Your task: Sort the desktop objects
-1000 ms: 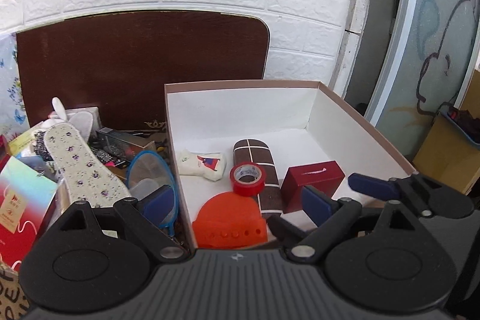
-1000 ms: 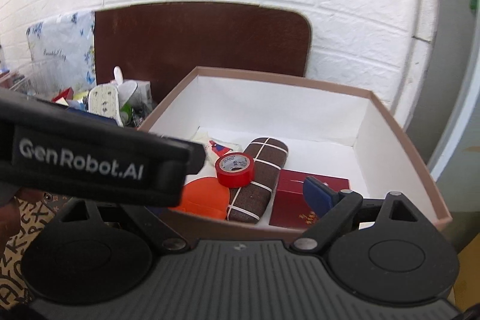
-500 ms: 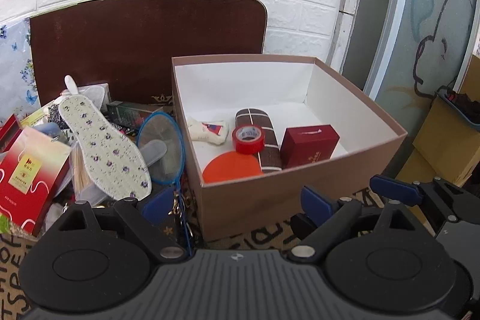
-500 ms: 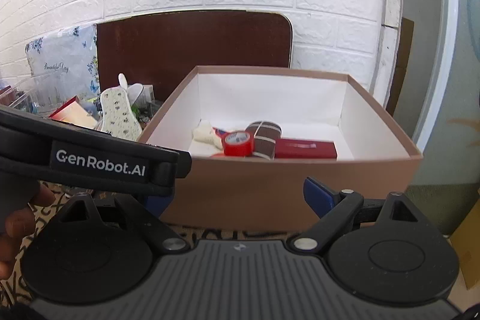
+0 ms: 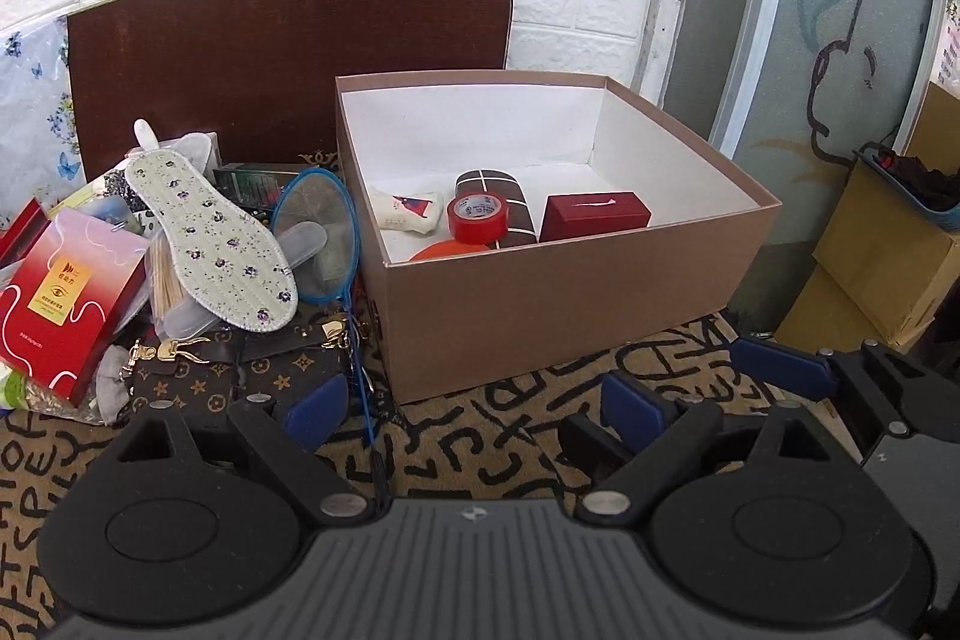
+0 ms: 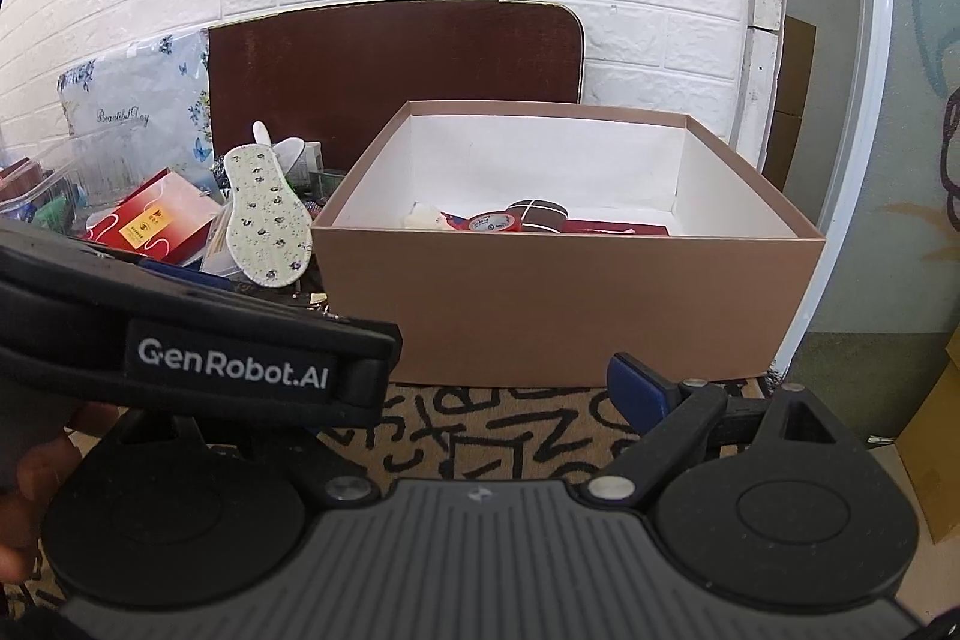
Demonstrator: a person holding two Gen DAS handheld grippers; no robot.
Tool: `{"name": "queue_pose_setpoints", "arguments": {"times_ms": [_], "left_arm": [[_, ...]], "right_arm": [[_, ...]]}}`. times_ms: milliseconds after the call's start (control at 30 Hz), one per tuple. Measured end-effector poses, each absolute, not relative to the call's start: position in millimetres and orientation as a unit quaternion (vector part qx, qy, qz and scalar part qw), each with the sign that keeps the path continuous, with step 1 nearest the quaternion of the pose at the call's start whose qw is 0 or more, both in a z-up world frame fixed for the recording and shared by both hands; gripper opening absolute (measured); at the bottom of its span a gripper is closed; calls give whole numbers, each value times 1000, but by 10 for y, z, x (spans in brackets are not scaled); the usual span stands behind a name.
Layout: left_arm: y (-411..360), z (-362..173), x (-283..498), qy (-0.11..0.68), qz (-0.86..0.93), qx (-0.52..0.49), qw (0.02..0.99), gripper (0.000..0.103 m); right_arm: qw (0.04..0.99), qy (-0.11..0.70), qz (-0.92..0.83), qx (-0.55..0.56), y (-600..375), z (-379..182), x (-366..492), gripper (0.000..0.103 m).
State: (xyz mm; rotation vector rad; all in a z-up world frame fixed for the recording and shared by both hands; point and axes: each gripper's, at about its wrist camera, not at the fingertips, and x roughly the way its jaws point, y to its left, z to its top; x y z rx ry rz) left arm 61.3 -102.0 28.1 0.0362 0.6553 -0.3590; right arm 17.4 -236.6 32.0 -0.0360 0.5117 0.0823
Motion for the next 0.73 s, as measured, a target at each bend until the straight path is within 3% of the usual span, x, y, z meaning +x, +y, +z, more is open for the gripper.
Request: {"name": "queue_pose_setpoints", "arguments": {"times_ms": [200,733], "left_arm": [[-1007,320,541,312,-174,19,934,95],[-1009,309,500,298,-189,18,936,96]], "right_arm": [[969,242,23,-37,-2321,367,90,95],[965,258,-16,-38,-2391,295,148,95]]}}
